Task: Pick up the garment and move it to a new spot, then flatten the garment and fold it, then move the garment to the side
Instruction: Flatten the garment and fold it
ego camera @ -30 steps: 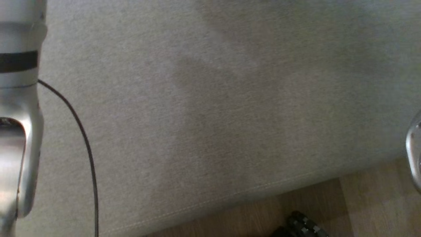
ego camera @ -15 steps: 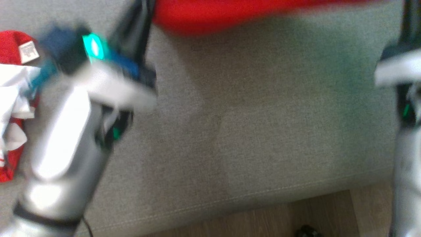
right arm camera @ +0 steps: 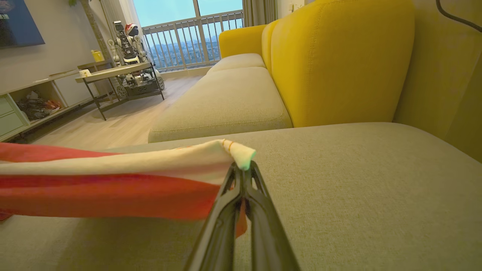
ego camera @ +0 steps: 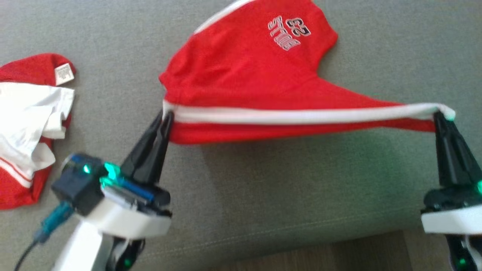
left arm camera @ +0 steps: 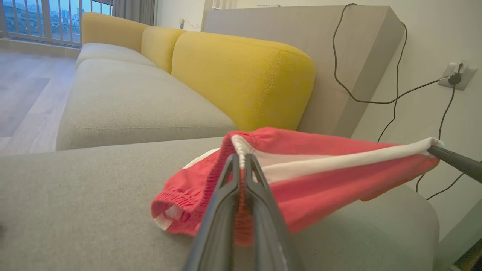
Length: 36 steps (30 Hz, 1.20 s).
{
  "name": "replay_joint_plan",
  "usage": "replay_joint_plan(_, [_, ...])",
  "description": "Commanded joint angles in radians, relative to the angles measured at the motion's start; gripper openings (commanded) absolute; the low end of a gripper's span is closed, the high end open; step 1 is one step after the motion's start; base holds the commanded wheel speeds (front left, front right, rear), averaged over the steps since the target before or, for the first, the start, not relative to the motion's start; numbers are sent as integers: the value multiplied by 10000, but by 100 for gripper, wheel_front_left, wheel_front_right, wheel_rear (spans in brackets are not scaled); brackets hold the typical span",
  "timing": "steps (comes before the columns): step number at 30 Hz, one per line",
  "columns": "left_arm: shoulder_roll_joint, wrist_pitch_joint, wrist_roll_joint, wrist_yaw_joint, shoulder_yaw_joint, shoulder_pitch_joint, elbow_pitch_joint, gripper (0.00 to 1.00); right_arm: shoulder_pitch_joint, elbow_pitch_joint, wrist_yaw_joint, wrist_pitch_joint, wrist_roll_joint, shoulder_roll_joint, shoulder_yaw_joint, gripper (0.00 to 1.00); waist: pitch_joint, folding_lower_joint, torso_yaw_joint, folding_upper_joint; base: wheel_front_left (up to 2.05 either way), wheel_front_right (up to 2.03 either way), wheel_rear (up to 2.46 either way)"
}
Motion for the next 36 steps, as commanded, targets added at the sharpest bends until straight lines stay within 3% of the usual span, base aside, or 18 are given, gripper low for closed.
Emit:
replay_joint_plan(1, [-8, -48, 105, -57, 542, 140, -566, 0, 195, -628, -4, 68, 80, -27, 6, 0, -9, 3, 50, 0, 0, 0, 0])
replay_joint_plan(7, [-348, -49, -53, -57, 257, 336, -488, 0, 10, -689, -4, 366, -101, 165, -516, 0, 146, 3, 341, 0, 0, 0, 0])
replay_joint_plan(13, [-885, -49, -649, -57, -492, -1039, 677, 0, -1928, 298, -4, 1368, -1076, -18, -318, 0, 518, 3, 817, 0, 0, 0, 0])
replay_joint_plan(23, [-2085, -47, -1772, 118, -338, -3287, 3471, 0, -6587, 3675, -4, 2796, -2981, -1208, 446, 0, 1280, 3, 1748, 0, 0, 0, 0])
replay_joint_plan(36, [-2403, -48, -2143, 195, -423, -5067, 4998, 0, -9875, 7384, -4, 2631, -3788, -1529, 1023, 0, 1944, 3, 2381, 0, 0, 0, 0])
